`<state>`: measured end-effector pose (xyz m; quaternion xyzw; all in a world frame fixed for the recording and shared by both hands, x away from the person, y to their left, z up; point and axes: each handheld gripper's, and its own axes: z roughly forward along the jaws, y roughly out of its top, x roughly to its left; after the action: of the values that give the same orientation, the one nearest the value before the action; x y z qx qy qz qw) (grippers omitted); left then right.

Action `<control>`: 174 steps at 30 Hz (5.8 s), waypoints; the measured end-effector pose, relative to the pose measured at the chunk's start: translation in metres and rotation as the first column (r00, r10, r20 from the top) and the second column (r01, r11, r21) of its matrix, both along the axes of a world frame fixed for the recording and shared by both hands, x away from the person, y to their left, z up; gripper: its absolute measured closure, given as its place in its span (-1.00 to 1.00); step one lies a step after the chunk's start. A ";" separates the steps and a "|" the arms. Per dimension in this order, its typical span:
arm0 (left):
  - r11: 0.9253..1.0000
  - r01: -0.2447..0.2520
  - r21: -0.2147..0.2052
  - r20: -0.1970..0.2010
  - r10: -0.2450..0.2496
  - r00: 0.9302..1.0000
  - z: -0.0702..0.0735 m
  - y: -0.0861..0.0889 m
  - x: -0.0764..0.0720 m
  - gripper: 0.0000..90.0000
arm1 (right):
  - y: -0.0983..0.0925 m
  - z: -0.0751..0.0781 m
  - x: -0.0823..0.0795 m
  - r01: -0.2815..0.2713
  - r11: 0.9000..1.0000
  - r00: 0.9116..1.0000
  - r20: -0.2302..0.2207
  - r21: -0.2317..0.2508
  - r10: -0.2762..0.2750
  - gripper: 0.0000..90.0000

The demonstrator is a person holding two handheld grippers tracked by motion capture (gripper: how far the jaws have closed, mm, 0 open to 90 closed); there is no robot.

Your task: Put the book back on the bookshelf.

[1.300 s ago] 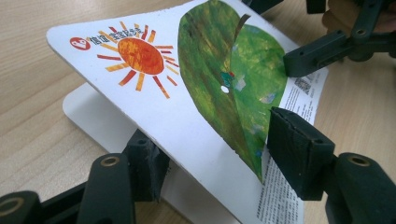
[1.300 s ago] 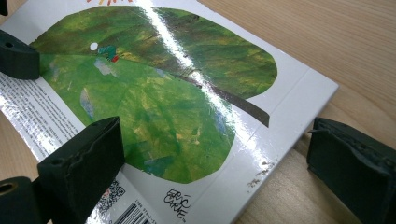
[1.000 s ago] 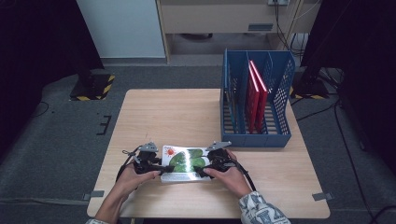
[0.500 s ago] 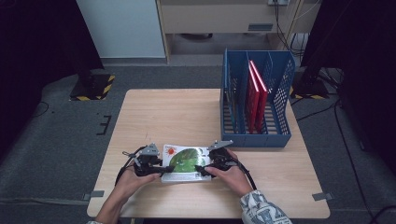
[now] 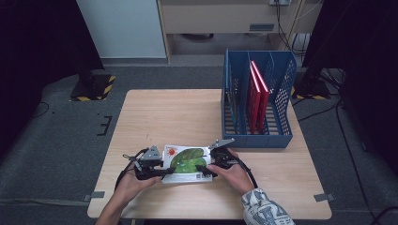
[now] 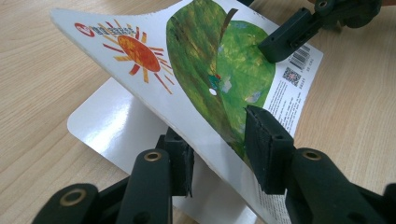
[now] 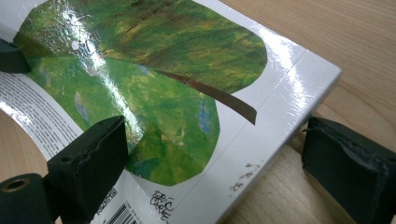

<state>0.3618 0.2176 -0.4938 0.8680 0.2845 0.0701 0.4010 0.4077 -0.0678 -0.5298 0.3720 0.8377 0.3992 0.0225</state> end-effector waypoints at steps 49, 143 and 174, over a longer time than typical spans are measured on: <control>0.986 -0.157 -0.059 0.080 0.162 0.984 -0.006 0.008 0.015 0.38 | -0.004 0.063 -0.016 0.019 1.000 0.963 0.270 -0.004 -0.017 -0.14; 0.911 -0.409 0.048 0.031 0.408 0.913 -0.009 0.050 0.008 -0.87 | 0.031 0.058 -0.010 -0.174 0.981 0.956 0.226 -0.089 0.190 0.52; 0.907 -0.415 0.071 0.036 0.414 0.910 -0.010 0.052 0.009 -0.87 | 0.026 0.065 -0.013 -0.097 0.991 0.963 0.244 -0.093 0.117 0.57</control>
<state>0.3706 0.2701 -0.5041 0.8018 0.4554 0.1732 0.3459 0.3946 -0.0417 -0.4650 0.2720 0.8625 0.4093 0.1207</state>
